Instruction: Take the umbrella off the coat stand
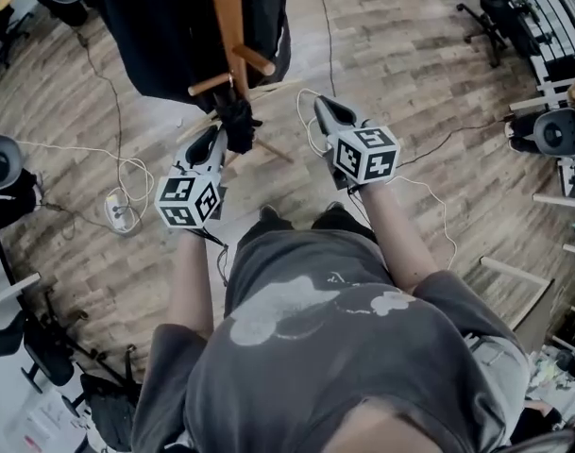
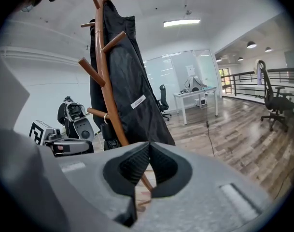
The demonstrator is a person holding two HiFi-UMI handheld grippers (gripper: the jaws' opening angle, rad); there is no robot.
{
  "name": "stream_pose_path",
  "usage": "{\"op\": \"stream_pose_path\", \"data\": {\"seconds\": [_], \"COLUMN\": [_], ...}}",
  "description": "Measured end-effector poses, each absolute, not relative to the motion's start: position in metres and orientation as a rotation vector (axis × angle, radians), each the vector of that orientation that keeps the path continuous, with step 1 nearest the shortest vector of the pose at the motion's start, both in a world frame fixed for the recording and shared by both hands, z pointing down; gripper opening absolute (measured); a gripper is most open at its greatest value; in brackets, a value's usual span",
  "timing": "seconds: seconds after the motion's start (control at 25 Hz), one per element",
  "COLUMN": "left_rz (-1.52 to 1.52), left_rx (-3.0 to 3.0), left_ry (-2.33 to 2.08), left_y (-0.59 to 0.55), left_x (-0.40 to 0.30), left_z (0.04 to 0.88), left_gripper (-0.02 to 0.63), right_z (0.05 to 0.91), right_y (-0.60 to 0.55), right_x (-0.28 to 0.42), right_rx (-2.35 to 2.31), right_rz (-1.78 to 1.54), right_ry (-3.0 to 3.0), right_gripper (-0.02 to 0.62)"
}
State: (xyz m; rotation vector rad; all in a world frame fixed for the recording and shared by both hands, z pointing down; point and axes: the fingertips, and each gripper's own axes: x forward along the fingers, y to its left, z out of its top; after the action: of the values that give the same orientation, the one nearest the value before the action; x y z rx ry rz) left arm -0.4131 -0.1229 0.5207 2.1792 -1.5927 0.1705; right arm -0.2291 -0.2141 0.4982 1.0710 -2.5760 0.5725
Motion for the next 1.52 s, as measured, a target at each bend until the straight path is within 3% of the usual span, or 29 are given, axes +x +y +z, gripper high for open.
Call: {"op": "stream_pose_path", "data": {"seconds": [0.32,0.64,0.96,1.52], "left_rz": [0.162,0.178,0.230,0.253], "left_rx": [2.213,2.160,2.146,2.165], "left_ry": [-1.539,-1.519,-1.503,-1.444], "left_y": [-0.148,-0.164,-0.181,-0.202], "left_x": [-0.405,-0.404,-0.408,-0.397], "left_z": [0.541,0.567,0.593,0.615], "left_gripper": [0.249,0.325,0.371,0.371], "right_z": [0.512,0.523,0.537,0.555], "right_y": [-0.212,-0.211,-0.208,-0.204], "right_x": [-0.212,-0.209,-0.221,-0.216], "right_rx": [1.147,1.143,1.113,1.119], "right_rz": [0.611,0.627,0.651,0.676], "right_ry": [-2.514,-2.495,-2.489,-2.455], "right_gripper": [-0.002,-0.002,-0.002,-0.002]}}
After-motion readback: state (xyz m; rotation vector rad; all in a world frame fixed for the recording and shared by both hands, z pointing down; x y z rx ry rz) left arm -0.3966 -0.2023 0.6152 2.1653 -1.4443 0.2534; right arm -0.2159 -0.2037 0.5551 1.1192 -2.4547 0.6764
